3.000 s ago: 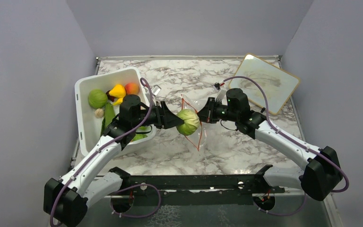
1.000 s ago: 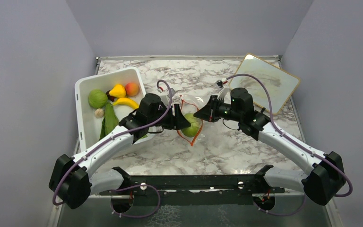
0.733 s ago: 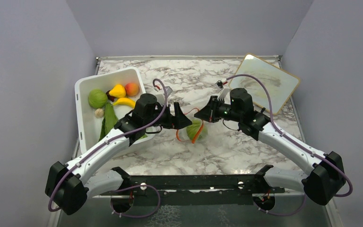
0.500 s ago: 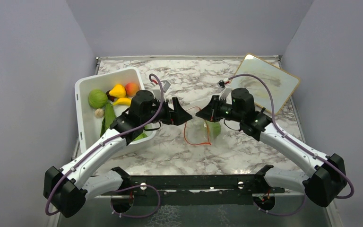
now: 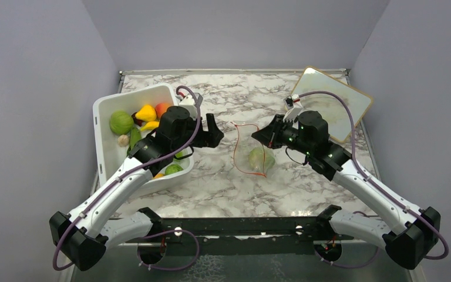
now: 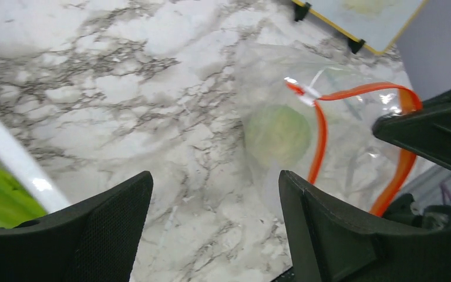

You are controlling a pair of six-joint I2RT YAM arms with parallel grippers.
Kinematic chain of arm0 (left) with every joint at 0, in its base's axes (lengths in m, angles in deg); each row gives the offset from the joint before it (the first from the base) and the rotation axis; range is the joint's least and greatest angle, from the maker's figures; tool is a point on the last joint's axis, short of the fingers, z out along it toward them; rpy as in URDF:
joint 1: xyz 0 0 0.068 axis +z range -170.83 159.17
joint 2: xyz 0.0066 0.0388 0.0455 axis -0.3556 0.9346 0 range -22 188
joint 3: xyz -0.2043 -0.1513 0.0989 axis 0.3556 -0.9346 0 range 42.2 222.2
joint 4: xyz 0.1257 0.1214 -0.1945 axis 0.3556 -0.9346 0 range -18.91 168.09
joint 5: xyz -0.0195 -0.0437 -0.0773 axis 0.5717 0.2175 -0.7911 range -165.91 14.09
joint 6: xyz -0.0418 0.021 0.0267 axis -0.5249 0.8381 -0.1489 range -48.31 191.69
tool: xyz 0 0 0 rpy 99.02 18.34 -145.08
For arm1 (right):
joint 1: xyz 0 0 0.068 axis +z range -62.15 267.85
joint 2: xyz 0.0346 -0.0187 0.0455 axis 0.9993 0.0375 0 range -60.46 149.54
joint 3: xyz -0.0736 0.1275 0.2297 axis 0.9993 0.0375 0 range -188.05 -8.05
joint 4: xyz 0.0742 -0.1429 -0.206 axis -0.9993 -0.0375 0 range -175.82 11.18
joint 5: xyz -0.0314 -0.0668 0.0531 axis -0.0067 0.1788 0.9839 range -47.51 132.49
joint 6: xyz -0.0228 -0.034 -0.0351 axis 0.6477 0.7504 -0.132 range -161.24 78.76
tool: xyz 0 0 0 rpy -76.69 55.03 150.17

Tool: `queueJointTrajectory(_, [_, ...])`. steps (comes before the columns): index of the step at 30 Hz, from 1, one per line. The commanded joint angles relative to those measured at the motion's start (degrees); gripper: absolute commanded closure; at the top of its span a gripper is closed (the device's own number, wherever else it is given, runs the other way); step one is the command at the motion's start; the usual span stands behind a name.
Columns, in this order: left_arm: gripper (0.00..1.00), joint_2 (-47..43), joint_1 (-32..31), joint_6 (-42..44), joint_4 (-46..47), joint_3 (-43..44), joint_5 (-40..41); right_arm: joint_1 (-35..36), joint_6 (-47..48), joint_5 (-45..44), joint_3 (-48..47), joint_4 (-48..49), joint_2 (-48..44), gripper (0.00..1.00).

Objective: Place the food in the zip-top bag and seal the zipper
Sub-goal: Place the fake vegetable in the zipper food storage bag, then pick up the fake fruit from the bin.

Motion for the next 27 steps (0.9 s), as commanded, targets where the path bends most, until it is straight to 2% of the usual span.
queueJointTrajectory(1, [0.19, -0.5, -0.2, 3.8, -6.5, 2.6, 15.0, 0.3, 0.1, -5.0, -0.9, -1.5, -1.4, 0.99])
queueJointTrajectory(5, [0.24, -0.1, 0.1, 3.4, -9.1, 4.2, 26.1, 0.3, 0.1, -3.9, 0.6, -0.1, -1.7, 0.99])
queueJointTrajectory(10, [0.35, 0.7, 3.6, 2.5, -9.4, 6.0, 30.9, 0.3, 0.6, -3.1, 2.0, 0.4, -2.0, 0.99])
queueJointTrajectory(12, [0.36, 1.8, 7.6, 1.9, -9.2, 6.5, 28.5, 0.3, 1.0, -2.6, 2.4, 0.5, -2.0, 0.99])
queueJointTrajectory(17, [0.36, 4.8, 18.8, 0.5, -8.3, 7.4, 16.5, 0.3, 1.7, -1.7, 2.4, 0.6, -1.6, 0.99])
queueJointTrajectory(21, [0.36, 5.4, 25.4, -3.0, -4.6, 4.9, 12.9, 0.3, 1.7, -1.5, 3.0, 0.9, -1.5, 0.99])
queueJointTrajectory(23, [0.40, 5.7, 28.9, -6.0, -1.0, 2.3, 10.0, 0.3, 1.5, -1.4, 3.5, 1.4, -1.6, 0.99])
queueJointTrajectory(25, [0.49, 6.6, 32.0, -9.7, 3.0, -0.7, 6.9, 0.2, 1.3, -1.2, 4.0, 1.6, -1.6, 0.99])
queueJointTrajectory(27, [0.50, 8.4, 34.8, -13.8, 6.2, -3.3, 3.8, 0.3, 1.1, -0.8, 4.3, 1.7, -1.6, 0.99])
